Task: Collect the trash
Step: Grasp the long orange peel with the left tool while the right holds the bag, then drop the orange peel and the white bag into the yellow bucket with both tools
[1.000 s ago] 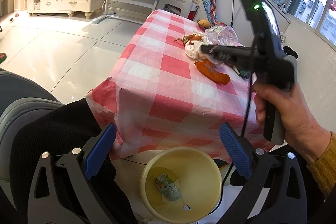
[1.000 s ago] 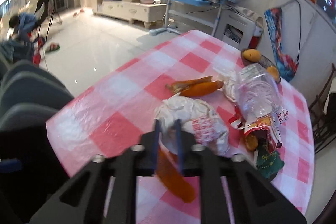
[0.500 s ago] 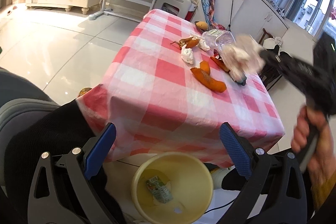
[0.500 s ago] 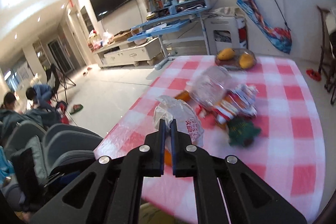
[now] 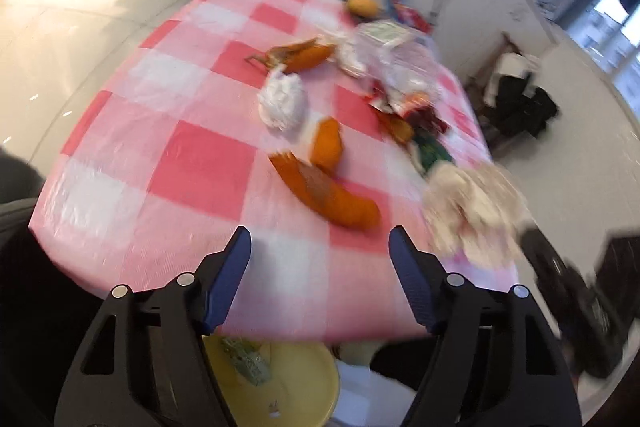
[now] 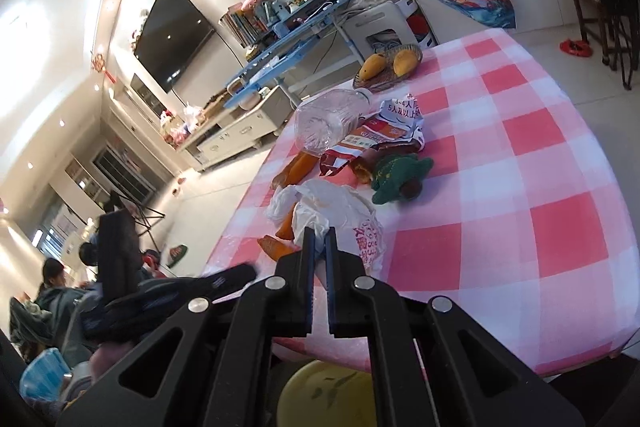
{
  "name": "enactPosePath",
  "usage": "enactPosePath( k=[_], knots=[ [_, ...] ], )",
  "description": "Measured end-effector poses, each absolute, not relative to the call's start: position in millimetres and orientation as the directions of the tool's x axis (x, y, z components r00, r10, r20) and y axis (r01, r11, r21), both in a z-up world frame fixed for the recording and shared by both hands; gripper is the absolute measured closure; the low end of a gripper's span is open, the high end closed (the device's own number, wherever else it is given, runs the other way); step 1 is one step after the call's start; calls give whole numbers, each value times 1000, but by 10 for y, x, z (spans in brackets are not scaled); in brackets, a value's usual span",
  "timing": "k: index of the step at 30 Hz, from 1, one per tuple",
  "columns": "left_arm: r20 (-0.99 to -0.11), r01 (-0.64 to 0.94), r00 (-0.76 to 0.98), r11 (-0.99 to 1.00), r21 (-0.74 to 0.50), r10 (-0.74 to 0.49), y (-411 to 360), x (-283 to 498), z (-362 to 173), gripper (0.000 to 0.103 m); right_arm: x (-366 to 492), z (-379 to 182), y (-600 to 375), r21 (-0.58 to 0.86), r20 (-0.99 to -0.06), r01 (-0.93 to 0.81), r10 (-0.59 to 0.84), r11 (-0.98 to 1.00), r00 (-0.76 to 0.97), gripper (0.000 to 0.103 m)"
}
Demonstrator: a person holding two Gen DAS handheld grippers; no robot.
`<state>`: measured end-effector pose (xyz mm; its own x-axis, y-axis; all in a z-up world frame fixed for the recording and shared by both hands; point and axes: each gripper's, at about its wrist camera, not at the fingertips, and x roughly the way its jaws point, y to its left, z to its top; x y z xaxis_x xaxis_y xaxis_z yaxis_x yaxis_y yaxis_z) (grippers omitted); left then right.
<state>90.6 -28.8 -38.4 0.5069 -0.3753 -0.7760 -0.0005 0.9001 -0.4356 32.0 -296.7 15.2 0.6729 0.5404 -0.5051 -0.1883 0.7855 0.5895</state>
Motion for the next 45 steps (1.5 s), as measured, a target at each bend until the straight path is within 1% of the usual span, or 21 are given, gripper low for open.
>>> enactPosePath(
  k=[3, 7, 8, 9, 10, 12, 13, 14, 15, 16, 17, 20, 27, 37, 45],
  knots=[
    [-802, -87, 515, 912, -400, -303, -390, 1074, -392, 35, 307, 107, -2993, 618, -491, -197, 569, 761, 659, 97],
    [-846, -123, 506, 957, -264, -168, -599, 1216, -382, 35, 291, 100, -2998, 634, -478, -217, 596, 742, 645, 97],
    [-850, -121, 506, 964, -237, -146, -641, 1229, -380, 38, 291, 91, -3009, 637, -475, -219, 600, 739, 644, 97],
    [-852, -115, 510, 971, -208, -122, -675, 1234, -380, 45, 287, 90, -3020, 640, -471, -221, 603, 736, 643, 97],
    [-851, -109, 513, 976, -189, -107, -681, 1234, -372, 49, 285, 94, -3035, 646, -467, -222, 608, 730, 642, 97],
    [-849, -86, 521, 985, -152, -86, -688, 1212, -369, 63, 278, 98, -3054, 653, -458, -224, 613, 723, 643, 97],
    [-848, -72, 522, 986, -153, -94, -668, 1199, -365, 68, 271, 110, -3070, 658, -451, -225, 616, 718, 646, 97],
    [-847, -56, 520, 985, -166, -113, -627, 1183, -365, 77, 269, 116, -3074, 661, -447, -226, 617, 715, 648, 97],
    [-844, -44, 518, 982, -186, -137, -583, 1168, -366, 83, 260, 127, -3083, 664, -441, -228, 619, 712, 650, 97],
    [-841, -35, 516, 977, -209, -161, -545, 1162, -375, 84, 252, 136, -3090, 667, -436, -228, 620, 709, 652, 97],
    [-831, -20, 520, 970, -244, -198, -487, 1140, -388, 86, 248, 141, -3094, 669, -432, -229, 621, 707, 653, 97],
    [-810, 11, 531, 958, -287, -249, -402, 1089, -411, 87, 242, 157, -3090, 673, -425, -232, 624, 702, 656, 97],
    [-786, 72, 550, 954, -292, -282, -370, 874, -358, 88, 173, 181, -3054, 683, -409, -247, 640, 688, 651, 97],
    [-776, 125, 575, 966, -228, -258, -238, 300, -144, 88, -154, 237, -2788, 713, -379, -316, 723, 626, 577, 97],
    [-782, 149, 585, 976, -160, -217, -162, -146, -116, 88, -561, -19, -2498, 746, -424, -300, 772, 594, 473, 97]
  ],
)
